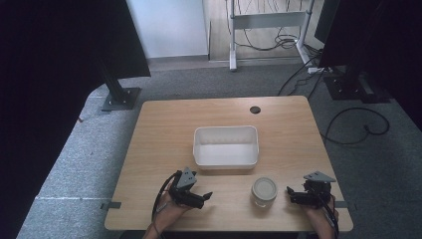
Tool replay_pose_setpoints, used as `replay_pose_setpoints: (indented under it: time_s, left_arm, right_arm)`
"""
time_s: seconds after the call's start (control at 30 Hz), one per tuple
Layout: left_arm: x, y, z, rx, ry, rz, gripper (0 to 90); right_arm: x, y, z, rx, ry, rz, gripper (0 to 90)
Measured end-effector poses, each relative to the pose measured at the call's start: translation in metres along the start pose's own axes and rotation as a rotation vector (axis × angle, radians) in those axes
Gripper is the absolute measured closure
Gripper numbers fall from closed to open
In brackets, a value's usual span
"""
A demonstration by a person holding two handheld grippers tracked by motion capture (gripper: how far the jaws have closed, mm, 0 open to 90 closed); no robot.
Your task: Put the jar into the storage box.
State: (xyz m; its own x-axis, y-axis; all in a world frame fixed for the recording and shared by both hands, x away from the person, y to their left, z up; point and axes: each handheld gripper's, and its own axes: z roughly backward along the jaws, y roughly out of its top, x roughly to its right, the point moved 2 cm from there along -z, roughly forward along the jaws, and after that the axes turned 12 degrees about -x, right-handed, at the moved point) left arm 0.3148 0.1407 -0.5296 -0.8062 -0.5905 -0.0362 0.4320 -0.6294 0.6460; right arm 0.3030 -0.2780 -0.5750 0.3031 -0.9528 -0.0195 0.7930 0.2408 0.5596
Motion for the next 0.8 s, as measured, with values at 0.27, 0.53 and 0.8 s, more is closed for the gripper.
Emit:
replay_pose_setpoints:
  time_s: [0.27, 0.53, 0.8]
  left_arm:
    - [0.009, 0.009, -0.002, 0.012, -0.015, -0.020, 3.8]
    - [0.015, 0.017, -0.004, 0.019, -0.029, -0.036, 3.0]
    - [0.023, 0.027, -0.010, 0.020, -0.047, -0.059, 2.8]
  right_arm:
    - [0.000, 0.000, 0.000, 0.000, 0.000, 0.001, 3.0]
    - [0.000, 0.000, 0.000, 0.000, 0.001, 0.002, 3.0]
    - [0.000, 0.000, 0.000, 0.000, 0.001, 0.002, 3.0]
